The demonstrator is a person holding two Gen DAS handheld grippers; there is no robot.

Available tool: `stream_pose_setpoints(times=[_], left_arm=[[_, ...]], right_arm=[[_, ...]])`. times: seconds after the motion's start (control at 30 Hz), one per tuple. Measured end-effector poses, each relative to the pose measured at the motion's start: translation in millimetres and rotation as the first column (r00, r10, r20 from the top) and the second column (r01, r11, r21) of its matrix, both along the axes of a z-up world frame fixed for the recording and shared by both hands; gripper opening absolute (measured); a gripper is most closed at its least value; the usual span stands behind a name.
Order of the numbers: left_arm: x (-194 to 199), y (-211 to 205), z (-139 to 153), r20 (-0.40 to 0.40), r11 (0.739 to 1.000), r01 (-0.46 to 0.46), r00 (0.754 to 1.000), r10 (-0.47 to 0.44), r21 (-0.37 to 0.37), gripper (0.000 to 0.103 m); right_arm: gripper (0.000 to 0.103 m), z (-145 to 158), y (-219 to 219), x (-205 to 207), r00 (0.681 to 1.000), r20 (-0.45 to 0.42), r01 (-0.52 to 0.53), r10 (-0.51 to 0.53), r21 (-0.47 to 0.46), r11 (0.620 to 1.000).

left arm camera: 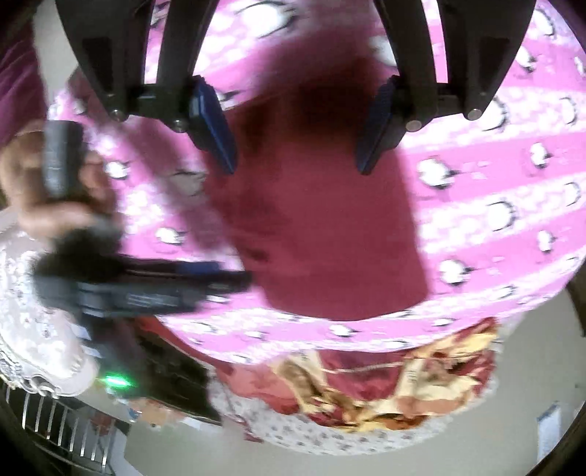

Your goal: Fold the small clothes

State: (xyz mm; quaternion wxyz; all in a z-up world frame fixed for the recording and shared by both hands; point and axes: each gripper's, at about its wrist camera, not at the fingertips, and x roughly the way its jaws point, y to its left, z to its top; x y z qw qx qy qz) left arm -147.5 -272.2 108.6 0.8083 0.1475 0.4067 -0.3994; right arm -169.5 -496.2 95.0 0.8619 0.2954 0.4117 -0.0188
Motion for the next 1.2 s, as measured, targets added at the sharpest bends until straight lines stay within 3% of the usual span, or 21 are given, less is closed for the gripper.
stream_pose_setpoints(times=[0.13, 0.27, 0.3, 0.33, 0.37, 0.53, 0.7, 0.87, 1.07, 1.2], left_arm=[[15.1, 19.8, -14.7, 0.000, 0.996, -0.071, 0.997, 0.071, 0.046, 0.066], [17.4, 22.0, -25.8, -0.001, 0.994, -0.087, 0.996, 0.087, 0.065, 0.066], [18.9, 20.7, -27.5, 0.001, 0.994, -0.088, 0.996, 0.088, 0.070, 0.066], [19.5, 20.0, -29.8, 0.001, 0.993, -0.091, 0.996, 0.091, 0.077, 0.066], [20.4, 19.2, -31.7, 0.000, 0.992, -0.093, 0.996, 0.094, 0.081, 0.066], [20.7, 19.4, -44.8, -0.007, 0.989, -0.104, 0.994, 0.105, 0.104, 0.066], [24.1, 17.1, -57.0, -0.029, 0.987, -0.108, 0.993, 0.113, 0.119, 0.066], [24.2, 15.8, -55.9, -0.020, 0.987, -0.110, 0.993, 0.113, 0.116, 0.066], [26.1, 14.5, -57.9, -0.023, 0.986, -0.115, 0.993, 0.118, 0.117, 0.066], [26.6, 13.2, -59.3, -0.025, 0.986, -0.114, 0.993, 0.118, 0.121, 0.067]], right_arm=[[0.067, -3.0, 28.9, -8.9, 0.999, -0.006, -0.047, 0.047, 0.015, 0.999], [0.063, -19.3, 47.5, -7.9, 0.996, -0.067, -0.063, 0.062, -0.021, 0.998], [0.055, -22.2, 51.0, -8.1, 0.995, -0.076, -0.075, 0.071, -0.048, 0.996], [0.025, -24.0, 53.4, -8.0, 0.993, -0.090, -0.090, 0.082, -0.083, 0.992], [0.020, -23.6, 54.7, -11.1, 0.992, -0.099, -0.092, 0.081, -0.117, 0.989], [0.018, -23.7, 40.8, -34.3, 0.994, -0.103, -0.062, 0.045, -0.168, 0.984], [0.018, -42.9, 33.9, -41.6, 0.991, -0.135, -0.044, 0.027, -0.119, 0.992], [0.024, -21.3, 37.0, -48.0, 0.994, -0.108, -0.022, 0.008, -0.134, 0.991], [0.035, 7.2, 53.5, -52.4, 1.000, -0.005, 0.015, -0.016, -0.185, 0.983], [0.035, 5.4, 64.1, -39.4, 1.000, 0.004, -0.013, 0.014, -0.224, 0.974]])
